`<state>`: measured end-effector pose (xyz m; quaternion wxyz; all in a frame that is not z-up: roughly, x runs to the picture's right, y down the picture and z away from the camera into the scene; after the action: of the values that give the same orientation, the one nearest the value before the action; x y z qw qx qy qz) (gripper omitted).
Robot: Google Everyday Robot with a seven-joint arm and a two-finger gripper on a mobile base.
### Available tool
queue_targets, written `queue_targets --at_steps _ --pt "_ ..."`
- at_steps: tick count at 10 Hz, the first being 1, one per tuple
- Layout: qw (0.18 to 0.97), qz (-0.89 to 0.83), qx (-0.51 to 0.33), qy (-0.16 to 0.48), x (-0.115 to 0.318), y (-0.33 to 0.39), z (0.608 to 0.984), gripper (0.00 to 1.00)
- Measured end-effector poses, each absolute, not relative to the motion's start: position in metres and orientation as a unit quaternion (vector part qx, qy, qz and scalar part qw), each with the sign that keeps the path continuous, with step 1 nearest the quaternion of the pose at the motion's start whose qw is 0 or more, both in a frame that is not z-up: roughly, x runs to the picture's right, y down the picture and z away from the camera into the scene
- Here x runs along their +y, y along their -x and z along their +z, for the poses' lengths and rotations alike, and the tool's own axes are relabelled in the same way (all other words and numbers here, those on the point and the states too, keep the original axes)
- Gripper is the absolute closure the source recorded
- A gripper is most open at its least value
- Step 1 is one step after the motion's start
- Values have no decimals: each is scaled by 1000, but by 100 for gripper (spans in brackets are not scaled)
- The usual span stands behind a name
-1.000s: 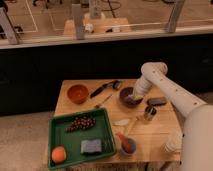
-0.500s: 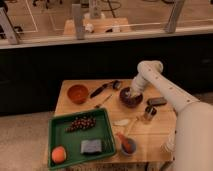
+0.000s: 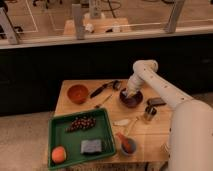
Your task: Wipe purple bowl with towel
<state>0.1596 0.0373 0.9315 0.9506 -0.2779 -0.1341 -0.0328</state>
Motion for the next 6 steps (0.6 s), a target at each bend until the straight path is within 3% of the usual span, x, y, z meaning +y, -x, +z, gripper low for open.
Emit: queue_targets --at_steps 6 --pt "940 -67 -156 294 61 -146 892 94"
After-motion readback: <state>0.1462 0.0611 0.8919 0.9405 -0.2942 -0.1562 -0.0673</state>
